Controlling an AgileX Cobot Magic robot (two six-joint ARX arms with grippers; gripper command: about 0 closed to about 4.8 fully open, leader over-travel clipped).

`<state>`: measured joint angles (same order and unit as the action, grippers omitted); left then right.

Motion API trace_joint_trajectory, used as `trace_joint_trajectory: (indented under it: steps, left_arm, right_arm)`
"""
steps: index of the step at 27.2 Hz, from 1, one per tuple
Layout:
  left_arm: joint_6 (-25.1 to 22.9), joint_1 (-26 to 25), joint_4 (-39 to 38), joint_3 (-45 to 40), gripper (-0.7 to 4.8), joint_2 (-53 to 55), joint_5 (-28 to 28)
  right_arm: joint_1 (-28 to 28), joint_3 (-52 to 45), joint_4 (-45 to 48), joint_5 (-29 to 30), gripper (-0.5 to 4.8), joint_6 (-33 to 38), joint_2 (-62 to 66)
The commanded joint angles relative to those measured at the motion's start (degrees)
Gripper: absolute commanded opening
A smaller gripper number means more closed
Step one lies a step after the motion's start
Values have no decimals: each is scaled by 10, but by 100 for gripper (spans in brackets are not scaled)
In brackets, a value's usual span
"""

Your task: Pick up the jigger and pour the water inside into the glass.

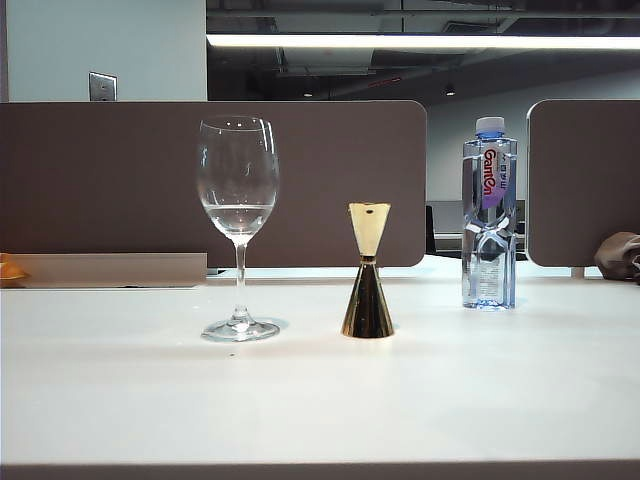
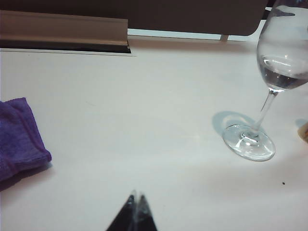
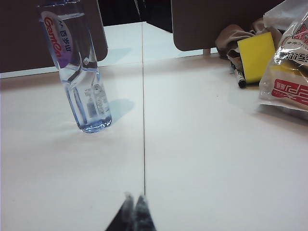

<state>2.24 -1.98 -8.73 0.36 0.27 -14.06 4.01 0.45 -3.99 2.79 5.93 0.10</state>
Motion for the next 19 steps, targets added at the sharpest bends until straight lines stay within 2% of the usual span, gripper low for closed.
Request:
trace_joint_trajectory:
  steps: [1, 11, 15, 19]
  left_arm:
    - [-1, -1, 6, 1, -5, 0, -1]
    - [-1, -1, 9, 1, -5, 0, -1]
    - [-1, 0, 33, 2, -5, 0, -7]
    - [-1, 0, 89, 2, -5, 0, -121]
  right_arm:
    - [0, -4, 8, -1, 13, -2, 0]
    - [0, -4, 8, -1, 13, -2, 0]
    - [0, -4, 8, -1, 13, -2, 0]
    - [0, -4, 8, -1, 13, -2, 0]
